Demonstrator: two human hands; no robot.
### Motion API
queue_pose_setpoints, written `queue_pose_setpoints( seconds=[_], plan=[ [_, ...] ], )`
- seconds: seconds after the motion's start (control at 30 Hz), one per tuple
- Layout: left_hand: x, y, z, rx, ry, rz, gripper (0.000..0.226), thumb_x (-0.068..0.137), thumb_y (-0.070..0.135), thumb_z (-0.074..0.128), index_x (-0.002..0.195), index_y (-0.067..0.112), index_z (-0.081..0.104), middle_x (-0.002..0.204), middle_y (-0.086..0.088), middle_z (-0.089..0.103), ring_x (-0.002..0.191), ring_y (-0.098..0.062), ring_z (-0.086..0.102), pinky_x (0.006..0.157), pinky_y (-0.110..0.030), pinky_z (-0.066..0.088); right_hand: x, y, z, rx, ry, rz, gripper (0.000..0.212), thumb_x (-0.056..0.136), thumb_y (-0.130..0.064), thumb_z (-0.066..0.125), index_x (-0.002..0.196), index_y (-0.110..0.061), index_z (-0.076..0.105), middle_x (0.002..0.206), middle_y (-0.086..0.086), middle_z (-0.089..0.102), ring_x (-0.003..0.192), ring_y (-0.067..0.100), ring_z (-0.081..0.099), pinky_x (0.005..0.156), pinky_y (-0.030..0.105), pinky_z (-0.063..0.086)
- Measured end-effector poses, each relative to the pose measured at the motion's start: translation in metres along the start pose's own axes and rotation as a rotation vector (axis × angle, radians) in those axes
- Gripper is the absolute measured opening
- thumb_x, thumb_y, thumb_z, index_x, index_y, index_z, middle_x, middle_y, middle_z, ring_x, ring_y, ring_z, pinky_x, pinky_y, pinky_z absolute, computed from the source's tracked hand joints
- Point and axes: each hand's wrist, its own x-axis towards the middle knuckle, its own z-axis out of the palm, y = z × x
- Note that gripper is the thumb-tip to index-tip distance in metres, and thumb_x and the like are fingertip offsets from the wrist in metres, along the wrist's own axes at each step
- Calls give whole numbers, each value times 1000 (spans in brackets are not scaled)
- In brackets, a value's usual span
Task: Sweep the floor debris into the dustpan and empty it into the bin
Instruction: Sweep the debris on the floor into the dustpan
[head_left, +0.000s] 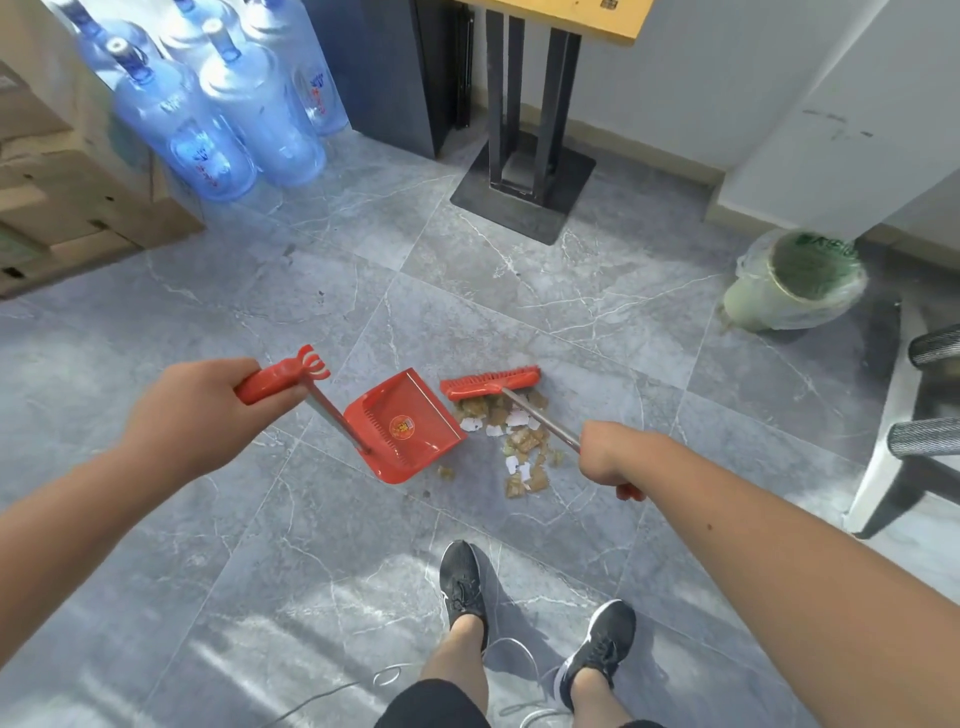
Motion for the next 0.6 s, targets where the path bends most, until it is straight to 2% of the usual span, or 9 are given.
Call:
queue_pose_setpoints(
  seconds=[0.2, 0.3, 0.4, 0.47, 0.53, 0.6],
  plan=[
    [-26, 17, 2, 16, -3, 36, 56, 81, 65, 67, 55, 18, 52, 48, -3, 54, 50, -23, 55, 52, -33, 46, -20, 21, 7, -32, -9, -16, 32, 96, -2, 35, 126, 1, 47, 79, 22, 57, 49, 24, 57, 42, 30, 47],
    [-37, 31, 3, 63, -18, 75, 57, 80, 69, 63, 56, 19, 52, 48, -1, 55, 49, -22, 55, 52, -34, 48, -24, 29, 8, -50, -37, -18, 21, 93, -1, 40, 112, 4, 47, 79, 24, 62, 53, 28, 57, 51, 33, 49],
    [-47, 44, 4, 88, -25, 98, 59, 78, 75, 59, 56, 20, 54, 47, 0, 55, 48, -21, 56, 51, -34, 51, -31, 33, 6, -9, -62, -30, 20, 93, -1, 46, 111, 4, 51, 77, 22, 62, 58, 30, 57, 56, 35, 49],
    [-55, 50, 5, 105, -21, 110, 58, 78, 75, 58, 57, 20, 55, 48, 1, 55, 48, -20, 55, 49, -31, 48, -36, 36, 4, 61, -64, -53, 17, 93, 0, 48, 108, 4, 53, 74, 21, 58, 57, 29, 54, 53, 33, 45],
    [-64, 52, 6, 121, -11, 125, 56, 78, 73, 59, 58, 21, 55, 48, 1, 55, 49, -19, 54, 48, -29, 44, -43, 38, 1, 160, -57, -62, 7, 93, 2, 50, 97, 4, 55, 69, 18, 54, 50, 25, 49, 47, 29, 40],
    [-74, 51, 6, 110, -9, 123, 54, 79, 70, 62, 59, 21, 56, 49, -1, 55, 49, -19, 53, 48, -29, 41, -52, 41, 0, 280, -48, -79, 8, 92, 5, 48, 87, 2, 54, 66, 16, 51, 45, 22, 45, 43, 26, 36]
  ],
)
